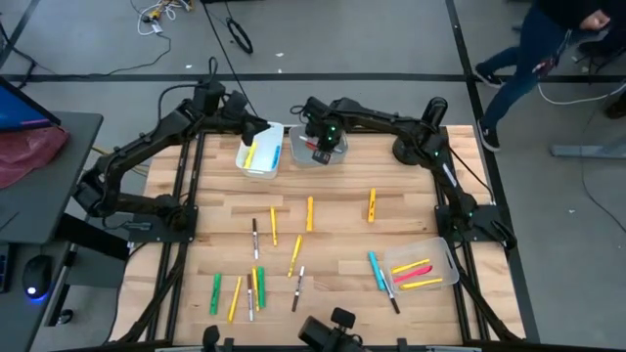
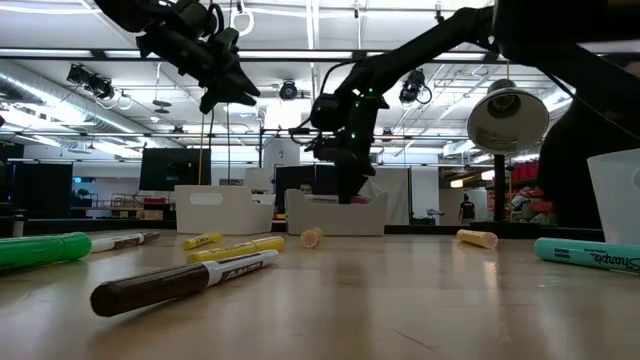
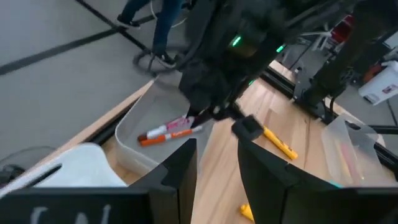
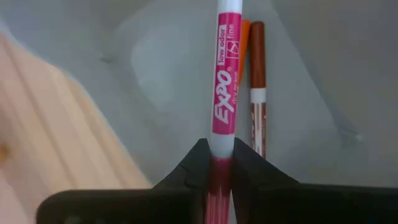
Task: Pick & Place Markers
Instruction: Put the pink marker pen into the gray bin, then put the green highlighter pen into the white bin
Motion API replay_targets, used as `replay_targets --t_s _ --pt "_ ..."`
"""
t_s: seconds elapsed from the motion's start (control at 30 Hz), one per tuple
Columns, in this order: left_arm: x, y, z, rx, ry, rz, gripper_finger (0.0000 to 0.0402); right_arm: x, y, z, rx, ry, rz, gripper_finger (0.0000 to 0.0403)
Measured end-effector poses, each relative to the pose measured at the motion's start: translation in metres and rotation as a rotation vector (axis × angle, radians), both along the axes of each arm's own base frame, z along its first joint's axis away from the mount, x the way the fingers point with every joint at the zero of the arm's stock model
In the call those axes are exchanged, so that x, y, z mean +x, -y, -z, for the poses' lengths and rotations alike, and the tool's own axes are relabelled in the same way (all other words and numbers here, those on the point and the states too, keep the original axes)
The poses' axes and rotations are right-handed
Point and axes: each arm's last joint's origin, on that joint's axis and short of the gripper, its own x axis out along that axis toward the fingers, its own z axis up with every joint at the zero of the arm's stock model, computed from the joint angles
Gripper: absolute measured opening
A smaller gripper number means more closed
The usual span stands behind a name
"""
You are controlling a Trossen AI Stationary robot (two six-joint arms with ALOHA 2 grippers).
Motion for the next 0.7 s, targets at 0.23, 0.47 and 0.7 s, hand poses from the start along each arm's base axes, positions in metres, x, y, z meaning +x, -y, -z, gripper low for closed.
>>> replay_targets --t_s 0.23,0.47,0.7 --pt "0.0 0.0 0.0 0.018 -0.01 0.011 0.0122 0.002 0.003 0.004 -0.035 -0.004 -0.009 0.0063" --pt "0.0 0.0 0.0 0.014 -0.007 0.017 0.0122 0.006 0.006 0.003 -0.063 0.038 -0.007 0.0078" --pt "0.001 0.002 -0.004 -0.042 0.001 -0.004 0.0122 0.002 0.003 -0.019 -0.052 0.091 0.1 0.0079"
